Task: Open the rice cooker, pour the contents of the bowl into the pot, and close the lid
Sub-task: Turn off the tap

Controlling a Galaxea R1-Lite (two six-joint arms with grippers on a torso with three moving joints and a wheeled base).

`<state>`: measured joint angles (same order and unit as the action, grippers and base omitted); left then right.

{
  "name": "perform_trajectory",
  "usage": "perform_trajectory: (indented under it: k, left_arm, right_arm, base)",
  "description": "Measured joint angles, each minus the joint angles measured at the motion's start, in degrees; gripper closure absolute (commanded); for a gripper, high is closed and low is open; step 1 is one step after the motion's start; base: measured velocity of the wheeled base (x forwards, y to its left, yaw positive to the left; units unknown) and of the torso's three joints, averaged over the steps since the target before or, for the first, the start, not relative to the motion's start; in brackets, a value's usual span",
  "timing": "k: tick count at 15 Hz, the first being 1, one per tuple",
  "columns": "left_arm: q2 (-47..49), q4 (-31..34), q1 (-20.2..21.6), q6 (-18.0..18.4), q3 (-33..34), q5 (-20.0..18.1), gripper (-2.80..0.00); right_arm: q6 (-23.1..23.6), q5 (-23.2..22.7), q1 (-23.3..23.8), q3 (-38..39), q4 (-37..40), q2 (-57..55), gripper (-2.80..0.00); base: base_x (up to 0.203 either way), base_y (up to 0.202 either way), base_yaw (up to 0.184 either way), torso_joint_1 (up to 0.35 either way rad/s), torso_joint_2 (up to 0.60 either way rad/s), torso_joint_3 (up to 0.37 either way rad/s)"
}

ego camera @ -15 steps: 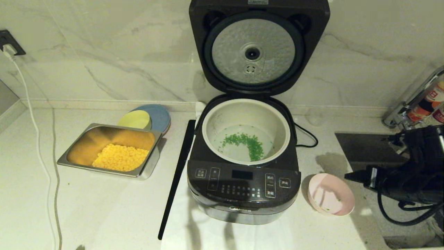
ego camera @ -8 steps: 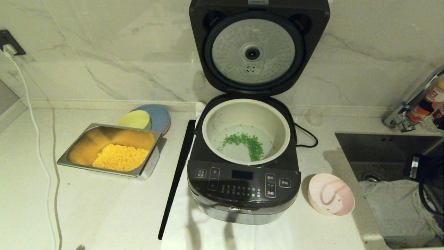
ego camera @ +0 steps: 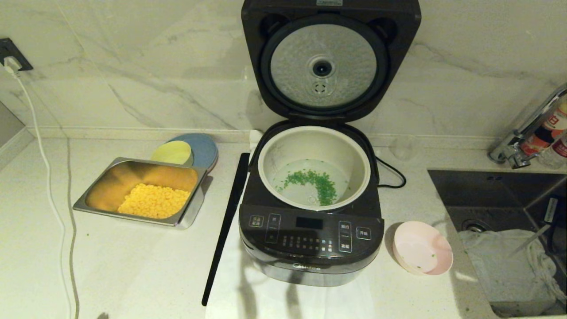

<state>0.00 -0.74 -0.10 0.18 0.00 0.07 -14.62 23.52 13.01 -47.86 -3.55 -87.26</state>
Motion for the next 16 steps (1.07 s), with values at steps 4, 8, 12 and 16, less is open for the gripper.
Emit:
perform_trajectory:
  k: [4,8,12,16]
  left_arm:
    - [0.0,-0.02,0.0,0.0,0.0,-0.02,0.0]
    - [0.0,-0.02,0.0,0.0,0.0,0.0,0.0]
    - [0.0,-0.02,0.0,0.0,0.0,0.0,0.0]
    - [0.0,0.0,0.0,-0.02,0.0,0.0,0.0]
  right_arm:
    - [0.78,4.77,3.24,0.62,-10.41,-7.27,0.0]
    - [3.6,6.07,5.66,0.19,-19.24,-13.59,0.0]
    - [5.9,7.53,6.85,-1.09,-26.47,-18.99,0.0]
    - [9.27,9.55,8.09,-4.75,-35.85,-24.95,0.0]
  base:
    - [0.0,0.0,0.0,0.0,0.0,0.0]
    - [0.0,0.0,0.0,0.0,0.0,0.0]
    - [0.0,0.0,0.0,0.0,0.0,0.0]
    - [0.0,0.0,0.0,0.0,0.0,0.0]
